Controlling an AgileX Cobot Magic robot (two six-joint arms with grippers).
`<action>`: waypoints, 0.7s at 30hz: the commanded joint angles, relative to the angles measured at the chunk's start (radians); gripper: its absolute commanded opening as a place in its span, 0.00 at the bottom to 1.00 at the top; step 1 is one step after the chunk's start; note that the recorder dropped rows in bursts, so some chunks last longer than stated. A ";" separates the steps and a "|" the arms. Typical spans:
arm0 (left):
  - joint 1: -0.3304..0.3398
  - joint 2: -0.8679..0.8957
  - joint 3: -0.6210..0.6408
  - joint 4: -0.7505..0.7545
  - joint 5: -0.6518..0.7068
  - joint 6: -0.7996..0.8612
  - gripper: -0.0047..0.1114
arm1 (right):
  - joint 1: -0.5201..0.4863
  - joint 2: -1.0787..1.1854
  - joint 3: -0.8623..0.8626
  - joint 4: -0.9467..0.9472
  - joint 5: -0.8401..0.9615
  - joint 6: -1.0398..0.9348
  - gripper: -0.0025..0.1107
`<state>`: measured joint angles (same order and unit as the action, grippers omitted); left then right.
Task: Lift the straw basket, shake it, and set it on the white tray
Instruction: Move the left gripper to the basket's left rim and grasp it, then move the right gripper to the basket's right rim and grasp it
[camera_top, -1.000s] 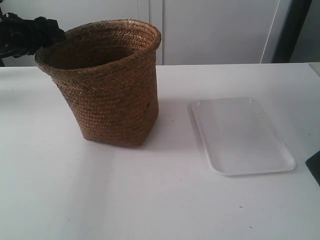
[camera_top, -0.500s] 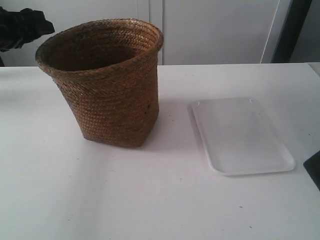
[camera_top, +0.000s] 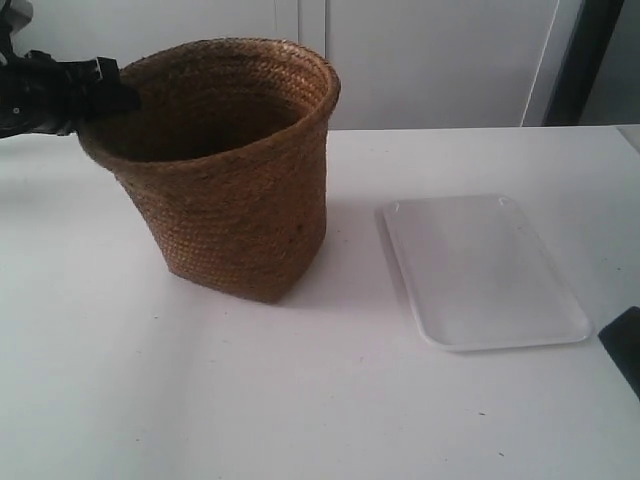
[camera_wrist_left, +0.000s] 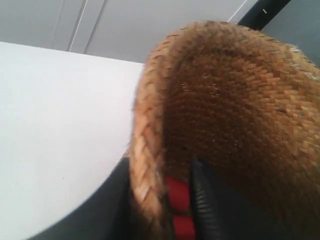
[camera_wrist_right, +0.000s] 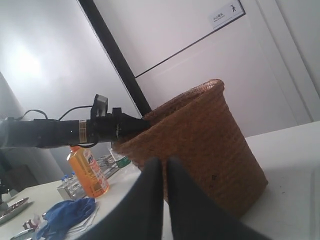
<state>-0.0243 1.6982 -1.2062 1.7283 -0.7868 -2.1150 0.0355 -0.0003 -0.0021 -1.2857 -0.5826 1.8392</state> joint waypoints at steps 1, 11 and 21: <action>0.000 0.006 -0.004 0.016 -0.081 0.010 0.05 | 0.003 0.000 0.002 0.044 0.020 -0.004 0.06; 0.000 0.000 -0.004 0.016 -0.100 0.000 0.04 | 0.003 0.154 -0.170 0.064 0.072 -0.220 0.02; 0.000 0.000 -0.004 0.016 -0.086 0.000 0.04 | 0.003 0.953 -0.400 0.012 -0.337 -0.248 0.02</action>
<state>-0.0243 1.7029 -1.2062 1.7207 -0.8620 -2.1142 0.0355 0.7981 -0.3391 -1.2521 -0.7709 1.6068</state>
